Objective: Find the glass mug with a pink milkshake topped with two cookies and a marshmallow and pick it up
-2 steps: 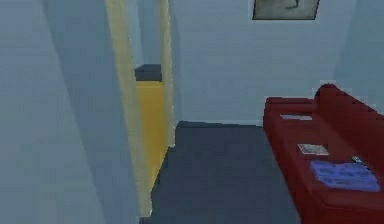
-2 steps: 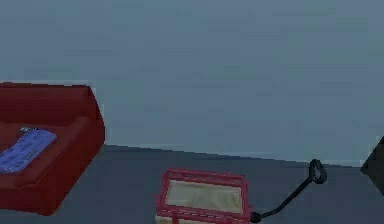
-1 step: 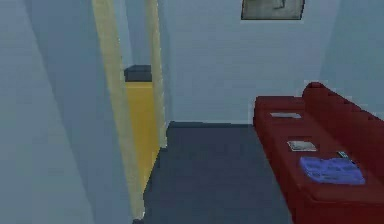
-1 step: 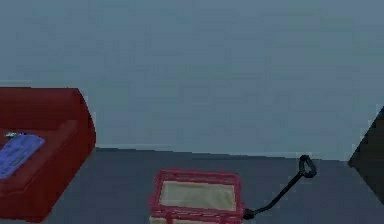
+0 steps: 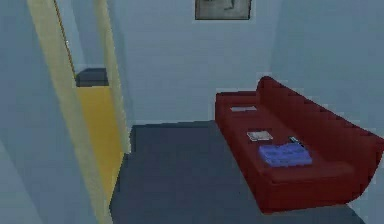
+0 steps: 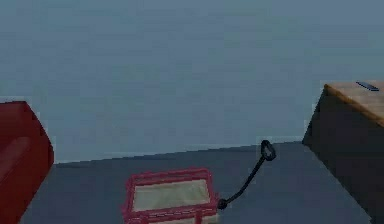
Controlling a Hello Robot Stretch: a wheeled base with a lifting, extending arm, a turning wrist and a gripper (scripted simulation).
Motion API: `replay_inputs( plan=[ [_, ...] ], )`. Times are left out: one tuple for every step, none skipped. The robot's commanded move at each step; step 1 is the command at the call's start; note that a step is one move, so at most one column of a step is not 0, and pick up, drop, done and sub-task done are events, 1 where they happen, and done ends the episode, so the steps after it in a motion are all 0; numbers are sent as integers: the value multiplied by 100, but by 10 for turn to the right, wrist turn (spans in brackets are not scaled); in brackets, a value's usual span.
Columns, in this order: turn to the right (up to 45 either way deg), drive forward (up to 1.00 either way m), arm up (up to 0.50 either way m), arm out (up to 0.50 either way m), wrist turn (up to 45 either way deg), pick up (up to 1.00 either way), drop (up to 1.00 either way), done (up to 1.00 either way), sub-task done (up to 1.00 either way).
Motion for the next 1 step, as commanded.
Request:
replay_inputs(
  plan=[
    [0,90,0,0,0,0,0,0,0]
  ],
)
